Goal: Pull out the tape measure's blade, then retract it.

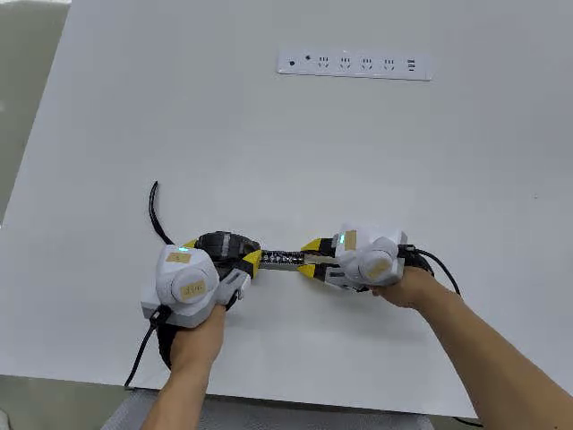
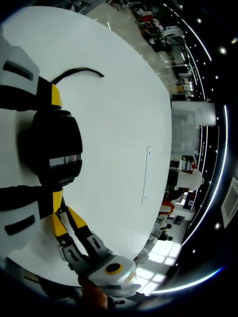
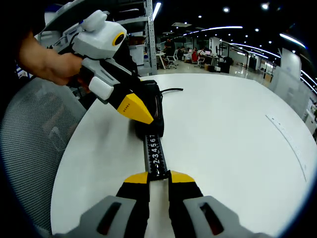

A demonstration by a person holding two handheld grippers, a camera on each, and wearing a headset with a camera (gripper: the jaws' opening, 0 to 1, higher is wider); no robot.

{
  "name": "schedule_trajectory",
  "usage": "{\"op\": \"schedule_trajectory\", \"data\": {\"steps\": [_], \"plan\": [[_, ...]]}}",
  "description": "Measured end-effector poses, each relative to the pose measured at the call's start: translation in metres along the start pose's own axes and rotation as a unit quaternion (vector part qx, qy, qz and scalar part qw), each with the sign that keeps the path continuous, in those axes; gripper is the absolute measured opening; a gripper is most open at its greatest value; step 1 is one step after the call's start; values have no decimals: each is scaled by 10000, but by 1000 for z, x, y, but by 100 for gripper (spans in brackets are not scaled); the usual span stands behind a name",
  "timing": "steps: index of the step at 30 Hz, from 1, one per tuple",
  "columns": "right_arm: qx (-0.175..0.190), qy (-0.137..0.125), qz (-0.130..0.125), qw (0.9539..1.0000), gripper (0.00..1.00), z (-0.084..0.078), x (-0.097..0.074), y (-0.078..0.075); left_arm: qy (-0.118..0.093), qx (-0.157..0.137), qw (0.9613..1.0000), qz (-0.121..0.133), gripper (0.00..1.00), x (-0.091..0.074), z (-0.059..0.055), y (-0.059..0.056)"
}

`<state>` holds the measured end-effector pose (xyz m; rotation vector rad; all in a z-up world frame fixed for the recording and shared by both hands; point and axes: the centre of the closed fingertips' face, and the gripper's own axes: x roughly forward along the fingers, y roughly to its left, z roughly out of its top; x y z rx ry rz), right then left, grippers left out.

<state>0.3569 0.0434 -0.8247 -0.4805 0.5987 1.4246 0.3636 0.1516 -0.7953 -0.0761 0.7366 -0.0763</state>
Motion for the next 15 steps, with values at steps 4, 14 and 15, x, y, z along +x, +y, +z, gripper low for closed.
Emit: {"op": "schedule_trajectory", "data": {"steps": [4, 14, 15], "plan": [[22, -17, 13, 10000, 12, 3, 4, 1, 7, -8, 10000, -7, 58, 0, 0, 0], [7, -34, 24, 10000, 12, 8, 12, 1, 20, -22, 10000, -27, 58, 0, 0, 1], [-1, -35, 25, 10000, 12, 9, 13, 2, 18, -23, 10000, -29, 58, 0, 0, 1]]}}
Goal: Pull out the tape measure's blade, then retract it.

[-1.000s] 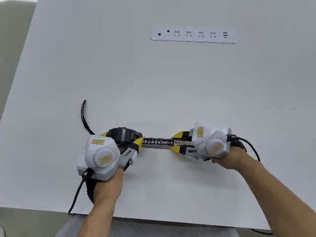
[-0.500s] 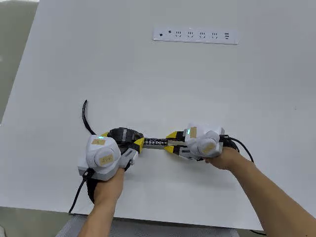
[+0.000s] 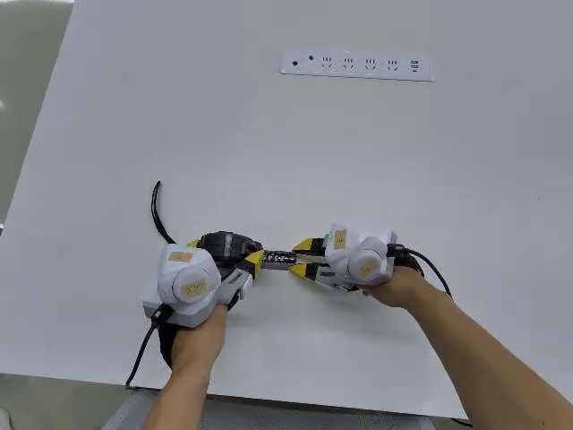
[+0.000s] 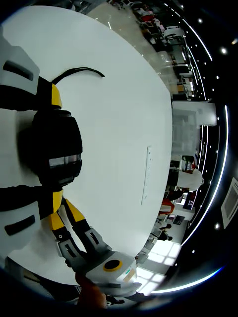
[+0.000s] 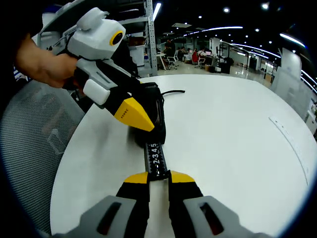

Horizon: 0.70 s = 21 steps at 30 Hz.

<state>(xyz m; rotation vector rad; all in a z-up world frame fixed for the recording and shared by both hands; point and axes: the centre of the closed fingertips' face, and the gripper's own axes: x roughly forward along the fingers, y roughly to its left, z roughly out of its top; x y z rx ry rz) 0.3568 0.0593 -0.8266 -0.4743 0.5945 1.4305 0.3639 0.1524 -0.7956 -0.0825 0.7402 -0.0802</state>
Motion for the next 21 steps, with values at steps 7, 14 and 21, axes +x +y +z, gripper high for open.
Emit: {"op": "schedule_trajectory", "data": {"steps": [7, 14, 21], "plan": [[-4, -14, 27, 10000, 12, 6, 7, 2, 3, -9, 10000, -5, 58, 0, 0, 1], [-6, -27, 42, 10000, 12, 10, 11, 3, 16, -25, 10000, -14, 58, -1, -1, 0], [3, -52, 60, 10000, 12, 14, 17, 5, 20, -40, 10000, -21, 58, -1, -1, 0]]}}
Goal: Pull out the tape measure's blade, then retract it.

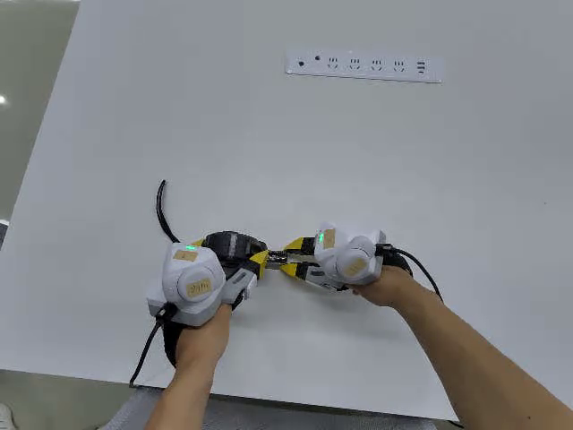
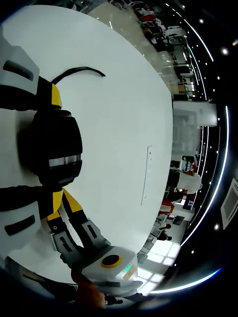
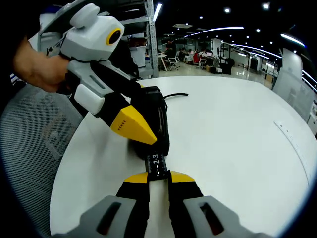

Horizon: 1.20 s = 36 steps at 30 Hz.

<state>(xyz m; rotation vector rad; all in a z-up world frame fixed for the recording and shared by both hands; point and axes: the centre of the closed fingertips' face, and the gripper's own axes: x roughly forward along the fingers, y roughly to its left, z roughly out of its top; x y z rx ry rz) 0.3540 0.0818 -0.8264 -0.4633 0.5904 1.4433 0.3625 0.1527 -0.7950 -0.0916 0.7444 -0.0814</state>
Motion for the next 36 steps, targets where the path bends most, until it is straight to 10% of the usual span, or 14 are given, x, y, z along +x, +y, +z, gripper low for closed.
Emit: {"op": "schedule_trajectory", "data": {"steps": [36], "plan": [[-250, -22, 46, 9997, 13, 12, 16, 4, -15, -27, 10000, 14, 59, 0, 1, -1]]}}
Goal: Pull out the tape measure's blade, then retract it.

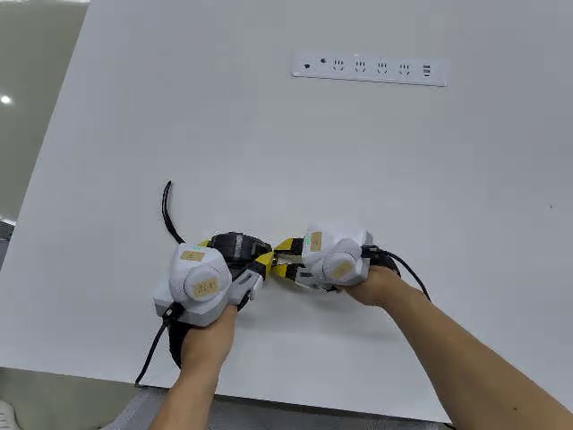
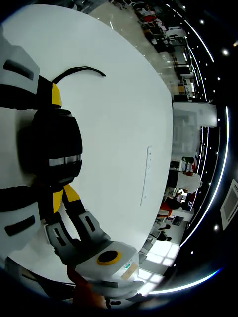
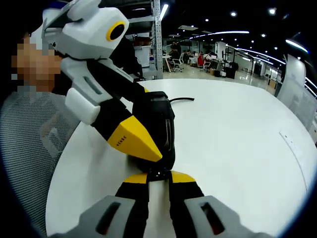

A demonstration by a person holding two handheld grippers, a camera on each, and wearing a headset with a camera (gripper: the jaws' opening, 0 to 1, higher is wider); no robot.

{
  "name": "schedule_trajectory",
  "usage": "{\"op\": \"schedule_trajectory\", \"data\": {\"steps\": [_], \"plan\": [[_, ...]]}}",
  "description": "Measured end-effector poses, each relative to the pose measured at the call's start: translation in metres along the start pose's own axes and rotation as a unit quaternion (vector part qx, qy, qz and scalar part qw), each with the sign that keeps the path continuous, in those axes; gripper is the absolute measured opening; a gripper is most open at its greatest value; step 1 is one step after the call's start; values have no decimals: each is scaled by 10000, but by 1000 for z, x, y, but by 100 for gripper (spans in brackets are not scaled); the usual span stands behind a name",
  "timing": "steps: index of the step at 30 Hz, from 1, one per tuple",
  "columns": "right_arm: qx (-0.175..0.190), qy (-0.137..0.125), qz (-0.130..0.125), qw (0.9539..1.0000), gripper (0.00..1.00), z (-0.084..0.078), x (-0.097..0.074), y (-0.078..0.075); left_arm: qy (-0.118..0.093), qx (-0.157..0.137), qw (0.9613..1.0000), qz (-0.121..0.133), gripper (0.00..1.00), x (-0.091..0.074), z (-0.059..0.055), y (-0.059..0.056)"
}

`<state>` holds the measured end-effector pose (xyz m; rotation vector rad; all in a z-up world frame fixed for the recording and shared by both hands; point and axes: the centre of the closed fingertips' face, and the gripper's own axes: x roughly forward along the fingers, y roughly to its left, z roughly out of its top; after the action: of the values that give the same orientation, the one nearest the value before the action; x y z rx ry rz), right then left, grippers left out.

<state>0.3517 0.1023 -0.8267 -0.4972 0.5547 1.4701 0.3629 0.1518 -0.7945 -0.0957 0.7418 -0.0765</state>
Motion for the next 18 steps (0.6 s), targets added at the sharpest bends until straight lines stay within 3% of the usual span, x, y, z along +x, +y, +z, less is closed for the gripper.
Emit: {"op": "schedule_trajectory", "data": {"steps": [18], "plan": [[-49, 56, -108, 9999, 14, -1, 0, -1, -99, 117, 9999, -43, 60, -1, 1, -2]]}}
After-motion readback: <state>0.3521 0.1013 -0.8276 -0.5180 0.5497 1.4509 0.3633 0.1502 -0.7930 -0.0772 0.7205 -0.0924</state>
